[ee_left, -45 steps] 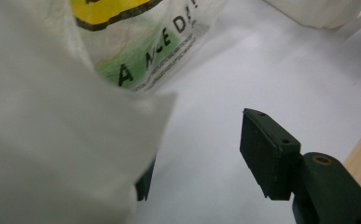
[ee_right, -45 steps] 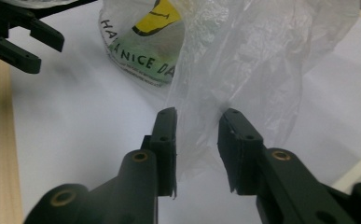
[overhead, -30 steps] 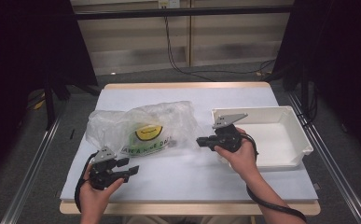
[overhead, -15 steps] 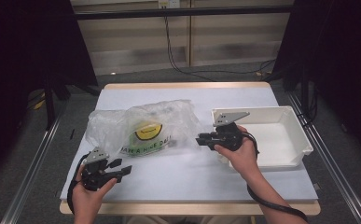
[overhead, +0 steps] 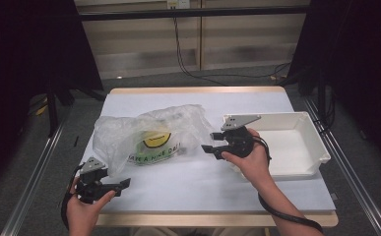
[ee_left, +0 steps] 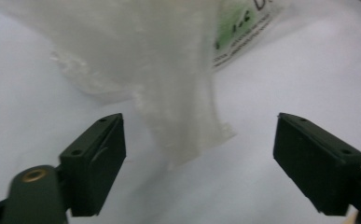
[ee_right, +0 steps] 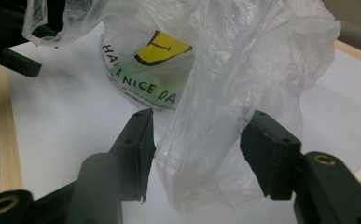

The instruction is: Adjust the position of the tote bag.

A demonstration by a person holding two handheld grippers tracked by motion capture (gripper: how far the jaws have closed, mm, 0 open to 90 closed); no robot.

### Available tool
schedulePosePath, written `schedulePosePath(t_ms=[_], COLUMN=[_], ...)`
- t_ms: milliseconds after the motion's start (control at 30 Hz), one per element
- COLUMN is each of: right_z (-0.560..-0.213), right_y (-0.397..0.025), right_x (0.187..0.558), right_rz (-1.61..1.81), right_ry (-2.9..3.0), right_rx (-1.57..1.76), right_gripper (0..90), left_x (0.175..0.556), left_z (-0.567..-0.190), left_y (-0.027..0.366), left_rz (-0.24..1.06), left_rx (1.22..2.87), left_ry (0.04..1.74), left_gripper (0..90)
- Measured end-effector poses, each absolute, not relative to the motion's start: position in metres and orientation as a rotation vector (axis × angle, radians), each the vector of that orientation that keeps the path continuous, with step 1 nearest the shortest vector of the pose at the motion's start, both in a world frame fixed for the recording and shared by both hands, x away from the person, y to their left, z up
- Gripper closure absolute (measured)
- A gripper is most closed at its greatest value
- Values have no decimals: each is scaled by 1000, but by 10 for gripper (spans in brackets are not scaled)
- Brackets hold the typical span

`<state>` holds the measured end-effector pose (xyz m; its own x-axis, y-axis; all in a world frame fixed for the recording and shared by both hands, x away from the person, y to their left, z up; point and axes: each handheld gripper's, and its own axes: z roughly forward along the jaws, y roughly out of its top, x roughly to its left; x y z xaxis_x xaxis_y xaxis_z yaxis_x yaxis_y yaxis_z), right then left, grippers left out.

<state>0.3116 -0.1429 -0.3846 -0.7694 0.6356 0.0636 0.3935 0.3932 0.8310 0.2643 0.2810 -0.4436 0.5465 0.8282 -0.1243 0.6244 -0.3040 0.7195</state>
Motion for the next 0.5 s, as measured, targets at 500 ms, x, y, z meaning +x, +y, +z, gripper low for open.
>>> schedulePosePath(t_ms=[500], right_z=[-367], right_y=[-133], right_x=[312], right_rz=[1297], right_ry=[2373], right_rx=[877], right_gripper=[254], left_x=[272], left_z=[-417], left_y=[300], left_rz=[372], left_rx=[2016], left_ry=[1215], left_gripper=[39])
